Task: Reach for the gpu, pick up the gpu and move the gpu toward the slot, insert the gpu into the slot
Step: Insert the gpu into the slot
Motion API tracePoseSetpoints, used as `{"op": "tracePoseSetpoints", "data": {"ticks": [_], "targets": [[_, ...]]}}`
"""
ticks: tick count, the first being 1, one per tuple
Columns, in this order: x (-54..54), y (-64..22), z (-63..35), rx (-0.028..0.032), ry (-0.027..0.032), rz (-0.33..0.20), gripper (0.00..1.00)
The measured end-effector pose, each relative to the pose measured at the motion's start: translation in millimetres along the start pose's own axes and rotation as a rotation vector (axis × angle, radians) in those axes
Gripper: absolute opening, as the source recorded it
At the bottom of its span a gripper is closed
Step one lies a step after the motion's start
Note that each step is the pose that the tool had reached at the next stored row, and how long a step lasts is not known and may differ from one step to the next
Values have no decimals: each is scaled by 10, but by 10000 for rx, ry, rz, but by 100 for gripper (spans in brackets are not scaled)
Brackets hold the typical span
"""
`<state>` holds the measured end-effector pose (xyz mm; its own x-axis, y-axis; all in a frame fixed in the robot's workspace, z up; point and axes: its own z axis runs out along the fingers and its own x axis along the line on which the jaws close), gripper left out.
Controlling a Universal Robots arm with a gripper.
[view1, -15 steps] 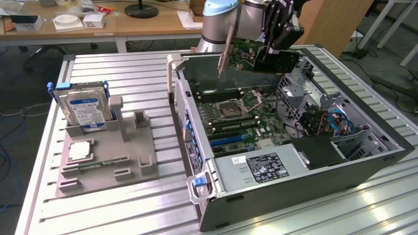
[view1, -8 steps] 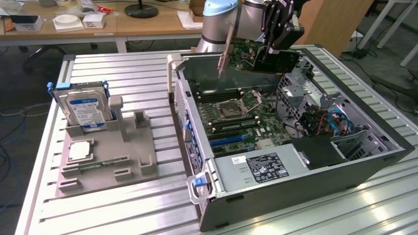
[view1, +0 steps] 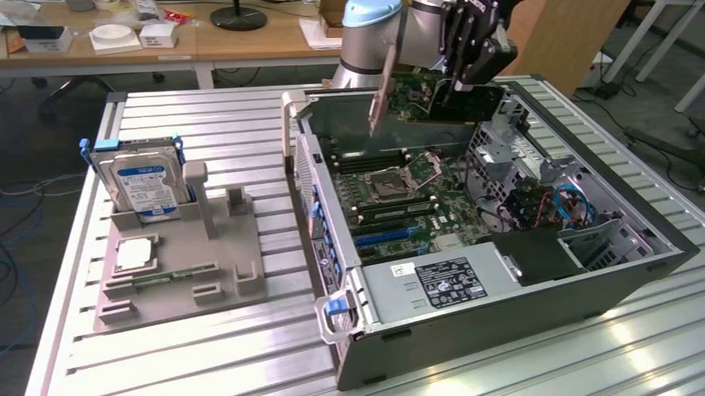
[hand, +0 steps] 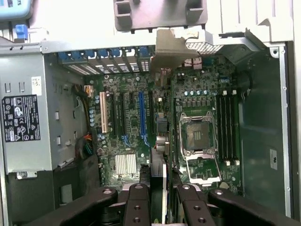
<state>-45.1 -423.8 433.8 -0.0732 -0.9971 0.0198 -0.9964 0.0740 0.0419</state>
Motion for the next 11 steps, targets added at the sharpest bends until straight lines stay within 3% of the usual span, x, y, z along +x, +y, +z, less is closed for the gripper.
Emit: {"op": "tracePoseSetpoints", "data": {"ticks": [6,11], "targets": [[0,0,0,12,26,-607,26],[0,0,0,14,28,-678,26]]}}
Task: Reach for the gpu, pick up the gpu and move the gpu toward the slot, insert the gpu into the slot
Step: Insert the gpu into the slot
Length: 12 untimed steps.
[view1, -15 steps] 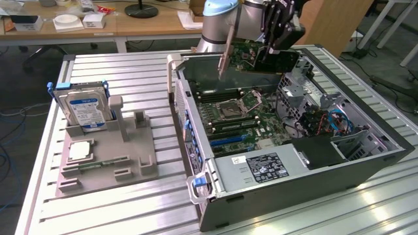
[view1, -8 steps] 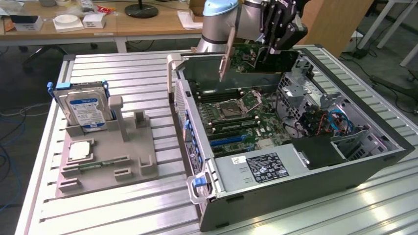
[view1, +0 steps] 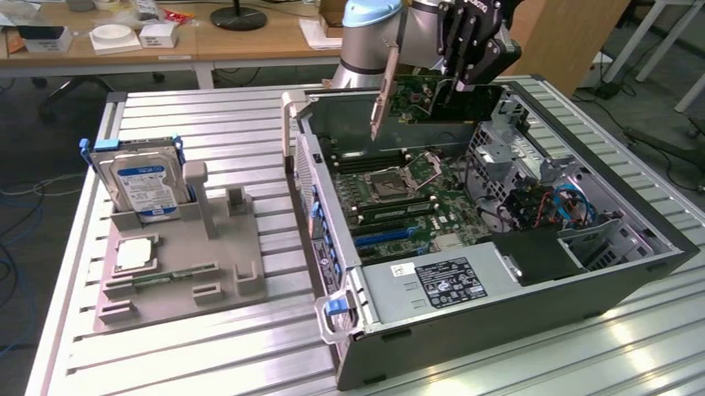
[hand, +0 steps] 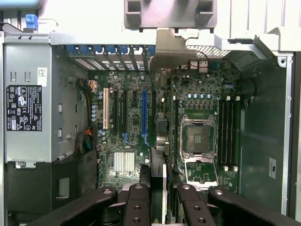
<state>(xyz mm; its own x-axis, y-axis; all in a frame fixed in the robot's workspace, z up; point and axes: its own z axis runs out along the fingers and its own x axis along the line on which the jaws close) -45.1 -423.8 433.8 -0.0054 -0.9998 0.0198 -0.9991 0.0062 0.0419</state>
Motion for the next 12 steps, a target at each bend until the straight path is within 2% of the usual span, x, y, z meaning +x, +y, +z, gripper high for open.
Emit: {"op": "tracePoseSetpoints", "data": {"ticks": [10,11,12], "targets": [[0,5,0,2,1,-10,26],[0,6,0,11,0,-10,26],[0,7,0,49,1,-10,26]]}}
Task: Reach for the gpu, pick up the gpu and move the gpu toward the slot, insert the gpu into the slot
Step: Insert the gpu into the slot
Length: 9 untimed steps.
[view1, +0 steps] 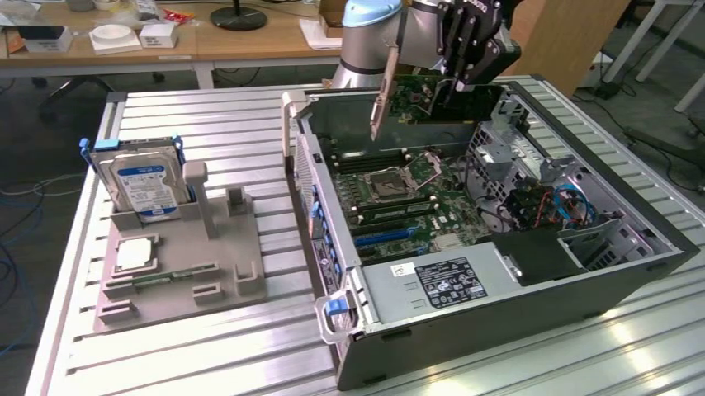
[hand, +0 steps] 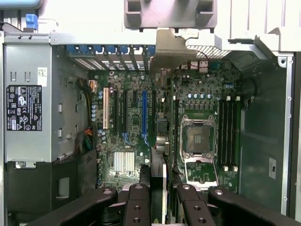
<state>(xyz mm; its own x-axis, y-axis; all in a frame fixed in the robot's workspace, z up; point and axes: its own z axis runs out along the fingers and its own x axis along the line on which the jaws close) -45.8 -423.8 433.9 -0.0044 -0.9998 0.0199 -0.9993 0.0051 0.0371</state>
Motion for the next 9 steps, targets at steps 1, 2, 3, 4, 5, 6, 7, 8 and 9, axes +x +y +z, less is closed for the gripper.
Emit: {"op": "tracePoseSetpoints", "data": {"ticks": [1,2,3,4,5,6,7,8,9], "targets": [[0,0,1,51,-1,1,26],[0,2,2,119,-2,2,26],[0,3,4,196,-2,3,26],[0,3,7,256,-4,4,26],[0,2,11,337,-3,5,26],[0,3,15,421,-3,8,26],[0,3,21,516,-3,9,26],[0,4,25,599,-2,11,26],[-1,4,30,666,-4,13,26]]}}
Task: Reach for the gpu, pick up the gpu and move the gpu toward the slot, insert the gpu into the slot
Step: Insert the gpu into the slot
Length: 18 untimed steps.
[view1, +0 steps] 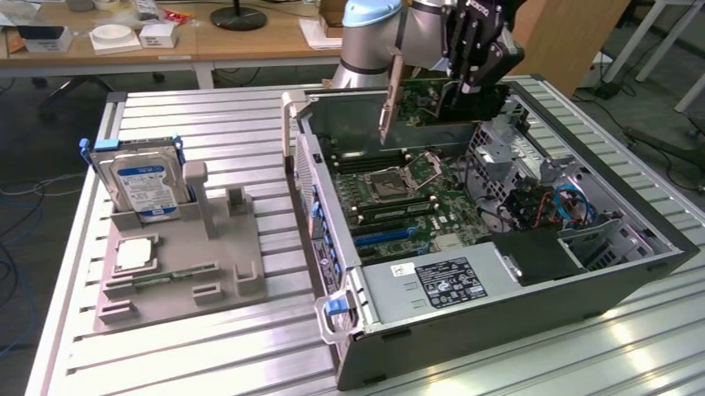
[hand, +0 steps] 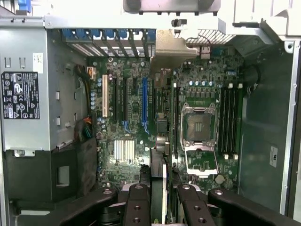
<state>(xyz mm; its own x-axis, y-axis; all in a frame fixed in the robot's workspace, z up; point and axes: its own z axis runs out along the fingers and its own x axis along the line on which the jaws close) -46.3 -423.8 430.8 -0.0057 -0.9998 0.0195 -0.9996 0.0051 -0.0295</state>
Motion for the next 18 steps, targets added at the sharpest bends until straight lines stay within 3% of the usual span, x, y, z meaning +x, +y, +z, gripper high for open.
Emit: {"op": "tracePoseSetpoints", "data": {"ticks": [2,18], "targets": [[0,-1,4,23,0,-1,26],[0,5,5,24,-1,2,26]]}}
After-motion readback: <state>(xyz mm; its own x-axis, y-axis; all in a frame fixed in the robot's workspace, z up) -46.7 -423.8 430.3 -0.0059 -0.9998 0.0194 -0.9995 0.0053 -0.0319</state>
